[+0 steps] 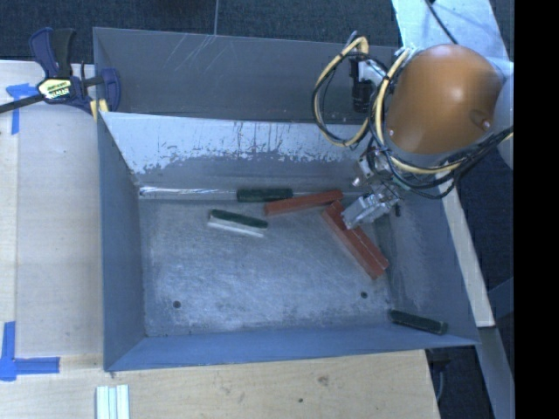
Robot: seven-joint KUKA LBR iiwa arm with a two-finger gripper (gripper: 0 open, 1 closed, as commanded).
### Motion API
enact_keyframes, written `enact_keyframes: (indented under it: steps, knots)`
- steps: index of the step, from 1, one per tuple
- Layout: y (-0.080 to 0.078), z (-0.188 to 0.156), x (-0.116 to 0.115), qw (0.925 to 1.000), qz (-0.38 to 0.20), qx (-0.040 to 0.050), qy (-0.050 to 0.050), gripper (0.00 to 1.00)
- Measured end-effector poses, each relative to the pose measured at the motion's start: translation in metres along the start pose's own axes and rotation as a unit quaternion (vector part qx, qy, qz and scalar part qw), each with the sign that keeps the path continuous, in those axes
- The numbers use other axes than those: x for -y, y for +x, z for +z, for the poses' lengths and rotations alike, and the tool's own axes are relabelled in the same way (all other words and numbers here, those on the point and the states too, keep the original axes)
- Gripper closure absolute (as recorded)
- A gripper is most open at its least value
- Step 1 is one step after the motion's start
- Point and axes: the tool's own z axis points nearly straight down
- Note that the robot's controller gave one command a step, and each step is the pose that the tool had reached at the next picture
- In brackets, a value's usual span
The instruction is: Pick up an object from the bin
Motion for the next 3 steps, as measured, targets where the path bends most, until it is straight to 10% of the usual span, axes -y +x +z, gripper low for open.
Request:
enact_keyframes:
  steps: [1,2,3]
  knots:
    - [0.007,0.002,-0.02,0.9905,-0.138,0.0021,-0.004,1.0]
    - [0.006,0.002,-0.019,0.9906,-0.137,0.0029,-0.005,0.0]
    - [0.015,0.075,-0.021,0.998,-0.063,0.0031,-0.006,0.0]
